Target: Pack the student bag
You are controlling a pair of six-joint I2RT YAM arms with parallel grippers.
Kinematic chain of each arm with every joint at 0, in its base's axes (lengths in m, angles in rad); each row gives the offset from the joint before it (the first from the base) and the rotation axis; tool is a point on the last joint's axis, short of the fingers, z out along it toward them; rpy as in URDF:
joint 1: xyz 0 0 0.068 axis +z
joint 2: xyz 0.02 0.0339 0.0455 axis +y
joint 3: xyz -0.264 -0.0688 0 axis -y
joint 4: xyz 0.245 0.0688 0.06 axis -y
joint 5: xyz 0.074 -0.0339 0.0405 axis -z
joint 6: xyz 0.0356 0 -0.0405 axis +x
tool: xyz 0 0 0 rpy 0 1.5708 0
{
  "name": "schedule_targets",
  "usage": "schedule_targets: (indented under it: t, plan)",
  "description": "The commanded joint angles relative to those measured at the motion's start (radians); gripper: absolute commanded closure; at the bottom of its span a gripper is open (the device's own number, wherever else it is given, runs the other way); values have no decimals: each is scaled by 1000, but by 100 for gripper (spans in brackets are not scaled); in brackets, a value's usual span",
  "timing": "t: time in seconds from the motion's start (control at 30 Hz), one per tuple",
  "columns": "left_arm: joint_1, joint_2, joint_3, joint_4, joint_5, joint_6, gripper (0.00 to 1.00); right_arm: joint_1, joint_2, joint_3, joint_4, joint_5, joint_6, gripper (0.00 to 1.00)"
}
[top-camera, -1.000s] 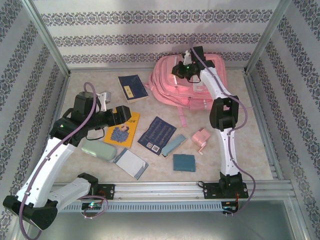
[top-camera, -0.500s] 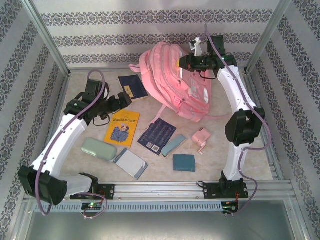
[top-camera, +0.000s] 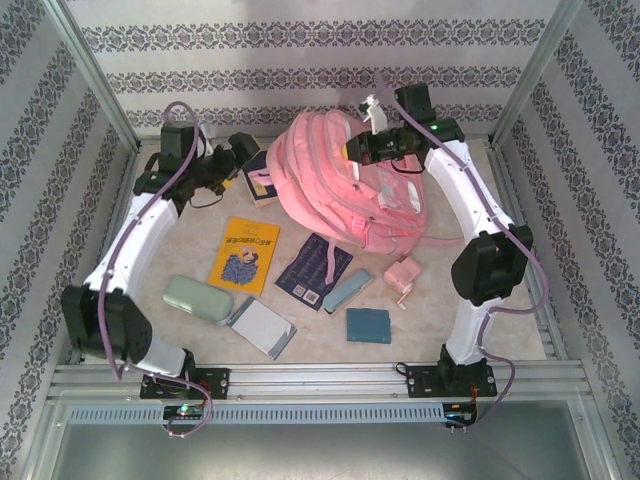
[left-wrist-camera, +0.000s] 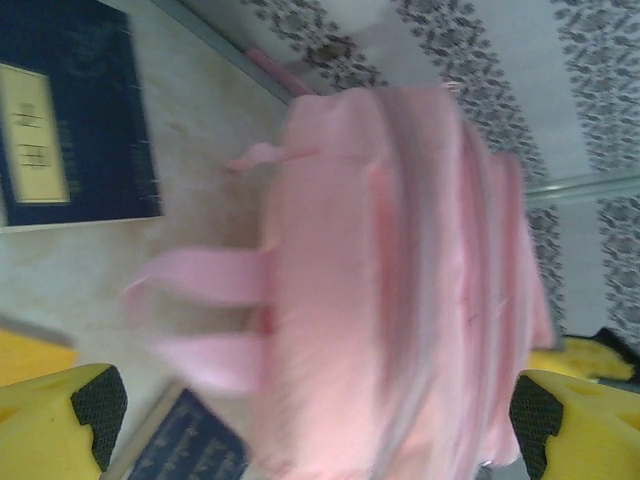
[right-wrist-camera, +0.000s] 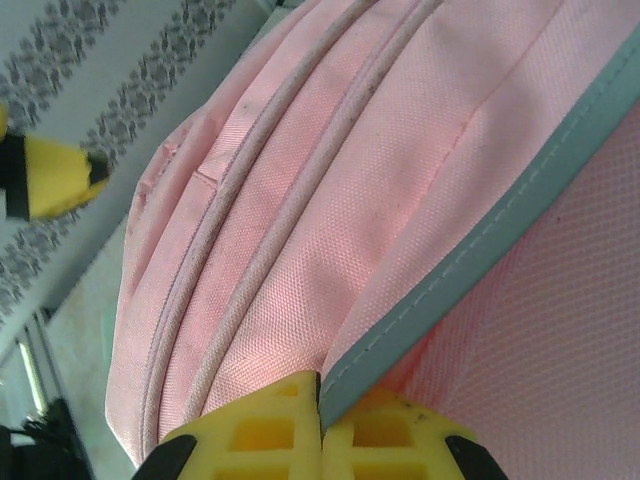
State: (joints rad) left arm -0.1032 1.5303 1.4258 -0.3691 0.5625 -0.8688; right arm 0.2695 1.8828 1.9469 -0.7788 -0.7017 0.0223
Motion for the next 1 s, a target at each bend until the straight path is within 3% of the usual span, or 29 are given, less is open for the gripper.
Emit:
schedule_targets:
  t: [0.0,0.33,0.4,0.57,0.67,0.73,0.8,0.87,0.97]
  plan:
    - [-1,116,38,94,166,-71,1,53,-116,-22,59,-4,-172,100]
    - [-16,236,71,148,276,-36,1,124,-209,-194,130,53,-335,100]
    - [-27,254,81,149,291,-27,13,129,-208,-203,132,59,-337,100]
    - [-47,281,48,209,323,-56,72,136,-192,-207,146,89,-297,100]
    - [-51,281,16,314,333,-136,97,148,-199,-224,157,161,-256,97]
    - [-51,283,7,368,331,-194,100,157,-225,-261,187,242,-206,77]
    - [-52,283,2,422,316,-253,100,170,-265,-287,198,423,-123,61]
    - [-51,279,-4,474,296,-309,100,168,-308,-294,163,577,-14,54]
    - [-49,277,-10,533,260,-375,100,163,-415,-342,98,686,137,52]
